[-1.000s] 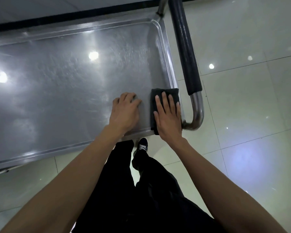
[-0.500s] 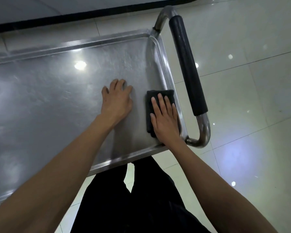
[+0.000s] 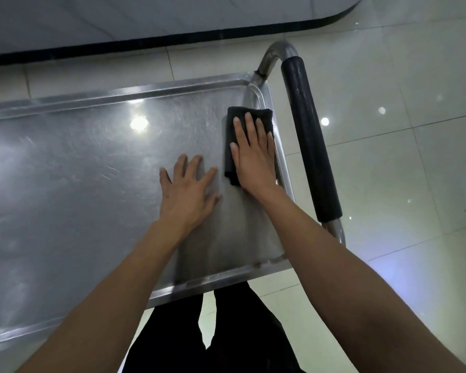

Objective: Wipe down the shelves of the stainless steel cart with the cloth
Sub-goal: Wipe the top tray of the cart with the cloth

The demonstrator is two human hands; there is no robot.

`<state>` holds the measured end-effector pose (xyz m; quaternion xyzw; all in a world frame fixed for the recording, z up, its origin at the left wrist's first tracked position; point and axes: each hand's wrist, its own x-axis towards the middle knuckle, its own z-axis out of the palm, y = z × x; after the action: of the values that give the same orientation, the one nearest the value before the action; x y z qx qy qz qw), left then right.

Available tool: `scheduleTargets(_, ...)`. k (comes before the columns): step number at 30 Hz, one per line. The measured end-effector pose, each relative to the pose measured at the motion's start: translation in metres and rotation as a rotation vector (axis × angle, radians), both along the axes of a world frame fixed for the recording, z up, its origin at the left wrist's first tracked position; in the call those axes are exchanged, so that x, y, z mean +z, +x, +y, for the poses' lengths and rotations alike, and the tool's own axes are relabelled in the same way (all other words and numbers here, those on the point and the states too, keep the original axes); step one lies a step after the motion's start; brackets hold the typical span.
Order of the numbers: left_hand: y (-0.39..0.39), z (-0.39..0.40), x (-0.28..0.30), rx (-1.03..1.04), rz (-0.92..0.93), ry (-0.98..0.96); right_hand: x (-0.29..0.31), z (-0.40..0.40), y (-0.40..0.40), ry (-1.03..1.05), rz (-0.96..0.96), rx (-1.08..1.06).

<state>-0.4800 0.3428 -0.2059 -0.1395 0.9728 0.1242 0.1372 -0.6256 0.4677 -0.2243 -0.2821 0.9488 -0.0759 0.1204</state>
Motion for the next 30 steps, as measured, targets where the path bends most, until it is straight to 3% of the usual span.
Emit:
scheduleTargets(9,0.003,-0.008,-0.005,-0.036,-0.057,-0.019,-0.004,-0.065,-0.085,-0.015,0.025,0.076)
scheduleTargets(17,0.001,0.003,0.004,0.145,-0.136,-0.029,-0.006,-0.089,-0.109,-0.02,0.074,0.102)
scheduleTargets(23,-0.004,0.002,0.01,0.147,-0.166,-0.002,-0.005,-0.075,-0.092,-0.054,0.055,0.094)
scheduleTargets(30,-0.004,0.002,0.01,0.156,-0.178,-0.02,0.001,-0.01,-0.007,-0.071,-0.048,0.132)
